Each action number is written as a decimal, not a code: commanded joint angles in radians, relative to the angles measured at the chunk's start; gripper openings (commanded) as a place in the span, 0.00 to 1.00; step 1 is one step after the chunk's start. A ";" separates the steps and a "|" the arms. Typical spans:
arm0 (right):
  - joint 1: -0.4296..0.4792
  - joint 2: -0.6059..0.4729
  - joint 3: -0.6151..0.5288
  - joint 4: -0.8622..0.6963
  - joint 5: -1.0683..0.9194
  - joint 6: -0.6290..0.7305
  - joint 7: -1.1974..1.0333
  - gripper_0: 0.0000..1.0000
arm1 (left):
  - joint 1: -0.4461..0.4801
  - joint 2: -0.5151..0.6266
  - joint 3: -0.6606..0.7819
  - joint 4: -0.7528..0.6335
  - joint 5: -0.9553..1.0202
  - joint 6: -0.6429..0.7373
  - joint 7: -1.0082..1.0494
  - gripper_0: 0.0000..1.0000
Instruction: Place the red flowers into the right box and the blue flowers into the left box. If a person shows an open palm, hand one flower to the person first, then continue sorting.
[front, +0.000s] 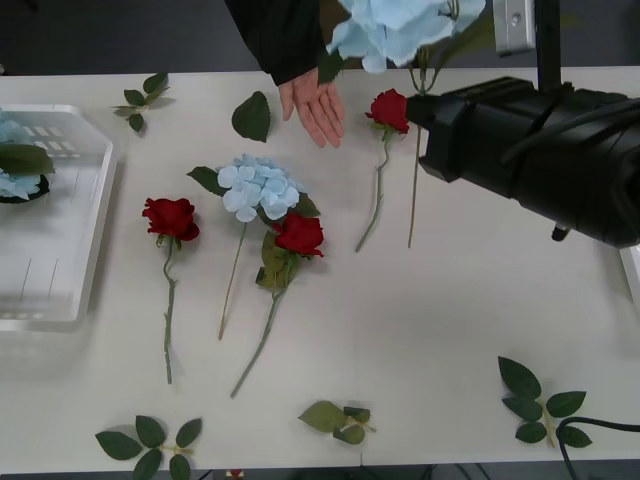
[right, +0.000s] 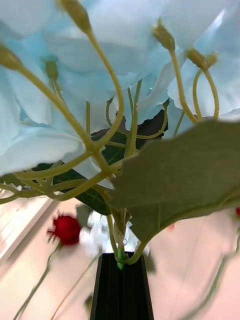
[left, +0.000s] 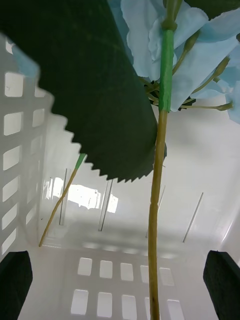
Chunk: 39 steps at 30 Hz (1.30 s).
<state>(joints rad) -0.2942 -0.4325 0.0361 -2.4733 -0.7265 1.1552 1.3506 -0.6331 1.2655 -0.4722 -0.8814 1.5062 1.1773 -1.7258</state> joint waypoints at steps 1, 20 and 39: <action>-0.089 0.004 0.163 0.050 0.197 -0.177 -0.018 0.00 | -0.023 -0.003 0.029 0.009 0.011 -0.004 -0.060 1.00; -0.390 0.136 0.321 0.610 0.487 -0.562 -0.064 0.00 | -0.023 -0.003 0.032 0.009 0.025 -0.005 -0.067 1.00; -0.431 0.159 0.320 0.712 0.504 -0.606 -0.082 0.00 | -0.023 -0.003 0.032 0.009 0.028 -0.007 -0.078 1.00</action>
<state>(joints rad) -0.6785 -0.3028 0.3492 -1.7443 -0.2314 0.5652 1.3023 -0.6331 1.2652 -0.4709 -0.8797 1.5252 1.1774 -1.7261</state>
